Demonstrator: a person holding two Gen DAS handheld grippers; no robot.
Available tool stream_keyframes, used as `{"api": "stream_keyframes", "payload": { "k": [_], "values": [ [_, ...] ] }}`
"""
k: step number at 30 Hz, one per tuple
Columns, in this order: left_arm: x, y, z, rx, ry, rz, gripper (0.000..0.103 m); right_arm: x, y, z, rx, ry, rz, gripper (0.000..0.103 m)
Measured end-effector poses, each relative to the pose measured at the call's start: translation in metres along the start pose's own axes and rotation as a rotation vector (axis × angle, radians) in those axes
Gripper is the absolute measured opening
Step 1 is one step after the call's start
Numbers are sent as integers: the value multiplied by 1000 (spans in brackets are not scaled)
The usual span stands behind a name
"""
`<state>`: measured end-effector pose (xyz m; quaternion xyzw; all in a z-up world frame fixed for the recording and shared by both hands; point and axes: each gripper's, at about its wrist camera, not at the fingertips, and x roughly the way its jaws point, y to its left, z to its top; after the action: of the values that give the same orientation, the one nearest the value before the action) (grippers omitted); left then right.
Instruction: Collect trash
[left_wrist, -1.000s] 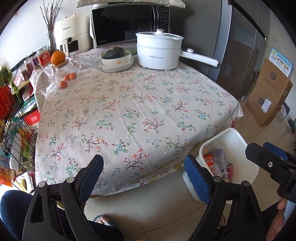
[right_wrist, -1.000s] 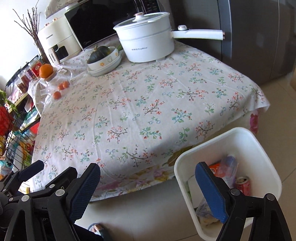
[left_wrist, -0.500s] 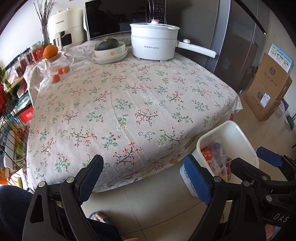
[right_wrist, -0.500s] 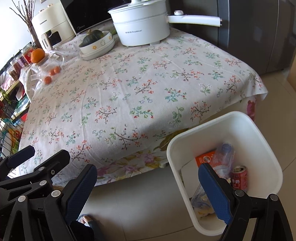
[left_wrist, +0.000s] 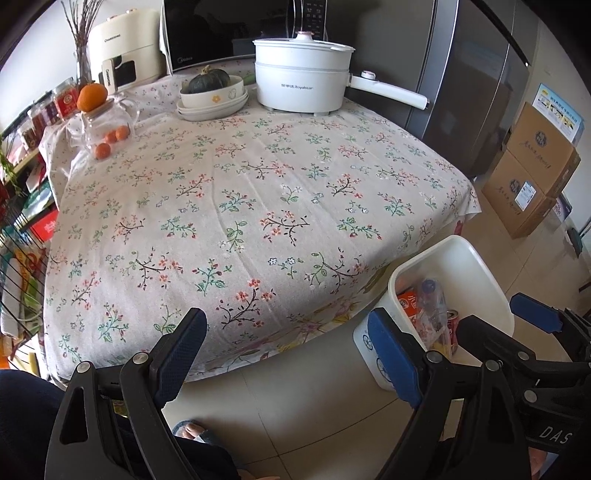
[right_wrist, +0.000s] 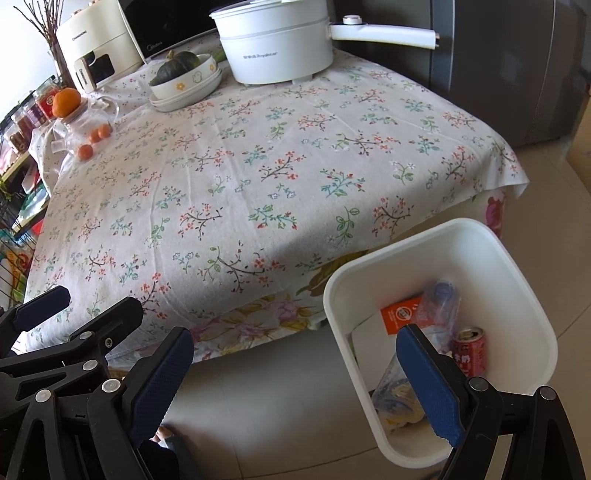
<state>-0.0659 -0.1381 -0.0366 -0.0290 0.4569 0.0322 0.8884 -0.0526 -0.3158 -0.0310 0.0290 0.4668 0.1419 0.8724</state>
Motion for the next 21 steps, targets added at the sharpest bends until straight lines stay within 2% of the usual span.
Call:
{"api": "stream_keyframes", "payload": {
  "k": [21],
  "values": [
    [-1,-3,1,8,-11,-6,91,-1,-3,0,2,-3,-13,93]
  ]
}}
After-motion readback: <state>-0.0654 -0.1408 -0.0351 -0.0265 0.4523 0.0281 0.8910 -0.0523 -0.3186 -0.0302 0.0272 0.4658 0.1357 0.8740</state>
